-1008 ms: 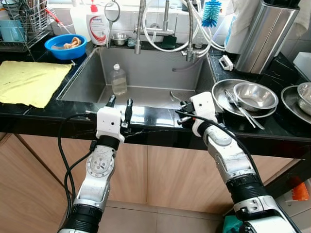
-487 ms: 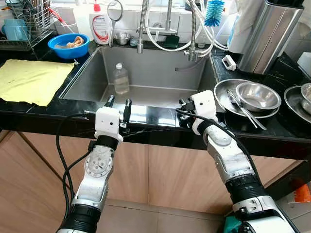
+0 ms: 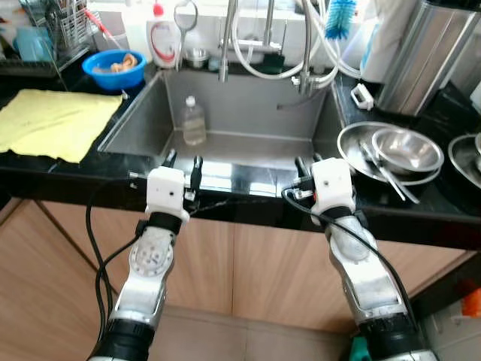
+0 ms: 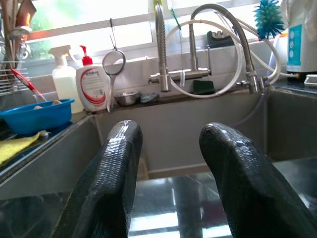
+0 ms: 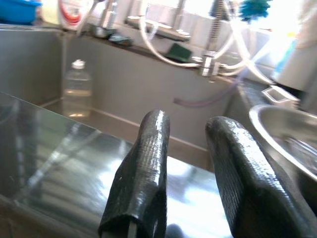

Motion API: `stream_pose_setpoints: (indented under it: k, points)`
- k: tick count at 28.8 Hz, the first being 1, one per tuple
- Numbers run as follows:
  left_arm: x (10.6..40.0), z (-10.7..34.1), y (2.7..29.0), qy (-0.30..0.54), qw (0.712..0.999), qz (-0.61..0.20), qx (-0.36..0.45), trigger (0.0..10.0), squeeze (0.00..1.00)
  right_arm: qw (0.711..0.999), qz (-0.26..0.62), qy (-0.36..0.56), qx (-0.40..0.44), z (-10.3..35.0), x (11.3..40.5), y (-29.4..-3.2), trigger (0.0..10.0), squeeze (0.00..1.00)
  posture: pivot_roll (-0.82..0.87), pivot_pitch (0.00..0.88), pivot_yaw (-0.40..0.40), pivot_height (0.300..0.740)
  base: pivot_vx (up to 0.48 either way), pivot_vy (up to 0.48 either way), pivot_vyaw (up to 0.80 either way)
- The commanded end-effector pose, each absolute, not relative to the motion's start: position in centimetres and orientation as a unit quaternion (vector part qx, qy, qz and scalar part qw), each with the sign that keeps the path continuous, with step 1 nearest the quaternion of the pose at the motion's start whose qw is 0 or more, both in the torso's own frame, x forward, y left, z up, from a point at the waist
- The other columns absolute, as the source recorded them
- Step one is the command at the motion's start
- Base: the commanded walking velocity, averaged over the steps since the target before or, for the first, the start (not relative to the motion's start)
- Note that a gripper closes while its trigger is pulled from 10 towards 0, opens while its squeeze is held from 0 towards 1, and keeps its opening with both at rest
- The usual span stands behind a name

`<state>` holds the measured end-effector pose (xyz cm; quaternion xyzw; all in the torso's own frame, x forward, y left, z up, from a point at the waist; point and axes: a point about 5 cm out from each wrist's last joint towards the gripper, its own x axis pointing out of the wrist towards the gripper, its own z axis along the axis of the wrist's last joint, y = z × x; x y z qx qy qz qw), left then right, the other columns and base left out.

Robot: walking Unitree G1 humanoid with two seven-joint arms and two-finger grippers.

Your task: Kitchen organization

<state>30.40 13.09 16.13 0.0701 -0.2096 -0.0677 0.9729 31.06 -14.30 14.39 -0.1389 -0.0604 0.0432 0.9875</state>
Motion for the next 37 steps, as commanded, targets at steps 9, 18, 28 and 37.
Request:
stream_pose_setpoints:
  k: [9,18,28,37]
  points:
    - [30.2,16.2,12.8,-0.209,0.972,-0.073,0.073,10.0,0.0,0.986,-0.072,-0.042,-0.146,14.5,29.4,-17.5,10.0,0.0,-0.16,0.0,-0.003,0.706,0.0,0.0,0.0]
    - [30.2,16.0,12.8,-0.208,0.973,-0.074,0.073,10.0,0.0,0.989,-0.081,-0.012,-0.123,13.7,29.2,-17.6,10.0,0.0,-0.16,0.0,-0.004,0.706,0.0,0.0,0.0]
    - [30.2,16.1,12.7,-0.21,0.972,-0.074,0.074,10.0,0.0,0.988,-0.11,0.018,-0.105,13.1,29.7,-18.1,10.0,0.0,-0.14,0.0,-0.012,0.706,0.0,0.0,0.0]
    - [30.0,15.8,12.6,-0.206,0.973,-0.074,0.072,10.0,0.0,0.989,-0.112,0.014,-0.1,13.4,29.9,-17.8,10.0,0.0,-0.14,0.0,-0.019,0.706,0.0,0.0,0.0]
